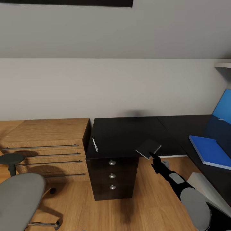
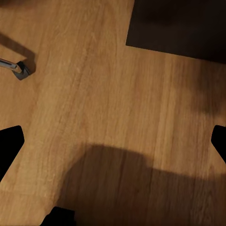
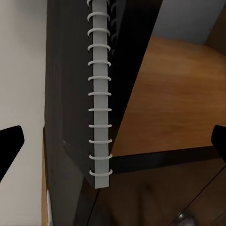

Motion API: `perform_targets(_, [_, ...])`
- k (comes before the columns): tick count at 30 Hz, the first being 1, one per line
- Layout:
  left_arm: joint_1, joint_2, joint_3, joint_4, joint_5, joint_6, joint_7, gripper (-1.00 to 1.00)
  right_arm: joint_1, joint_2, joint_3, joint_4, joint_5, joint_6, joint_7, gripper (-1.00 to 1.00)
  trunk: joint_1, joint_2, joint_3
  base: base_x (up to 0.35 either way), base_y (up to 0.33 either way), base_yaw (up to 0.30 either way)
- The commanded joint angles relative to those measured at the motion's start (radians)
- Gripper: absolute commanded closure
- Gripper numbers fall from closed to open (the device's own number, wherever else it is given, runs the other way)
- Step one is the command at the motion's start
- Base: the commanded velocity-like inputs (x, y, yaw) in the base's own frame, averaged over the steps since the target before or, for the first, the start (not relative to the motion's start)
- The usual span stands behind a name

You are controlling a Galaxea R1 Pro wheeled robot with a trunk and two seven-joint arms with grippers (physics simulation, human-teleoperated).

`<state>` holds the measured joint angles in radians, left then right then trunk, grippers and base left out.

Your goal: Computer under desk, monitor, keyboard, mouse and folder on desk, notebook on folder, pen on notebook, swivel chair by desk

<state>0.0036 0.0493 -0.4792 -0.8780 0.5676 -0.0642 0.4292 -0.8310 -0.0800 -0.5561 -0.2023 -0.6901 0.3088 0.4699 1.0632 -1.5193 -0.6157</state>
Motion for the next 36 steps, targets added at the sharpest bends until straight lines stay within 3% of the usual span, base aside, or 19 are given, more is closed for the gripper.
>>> perform_targets(1, [0.000, 0.001, -0.005, -0.001, 0.011, -0.006, 0.006, -1.00, 0.000, 0.000, -0.004, 0.000, -0.006, 0.008, 0.001, -1.00, 0.000, 0.000, -0.001, 0.000, 0.000, 0.000])
perform_targets(36, [0.000, 0.001, -0.006, -0.001, 0.009, -0.006, 0.006, -1.00, 0.000, 0.004, -0.002, 0.000, -0.006, 0.009, 0.001, -1.00, 0.000, 0.000, -0.001, 0.000, 0.000, 0.000])
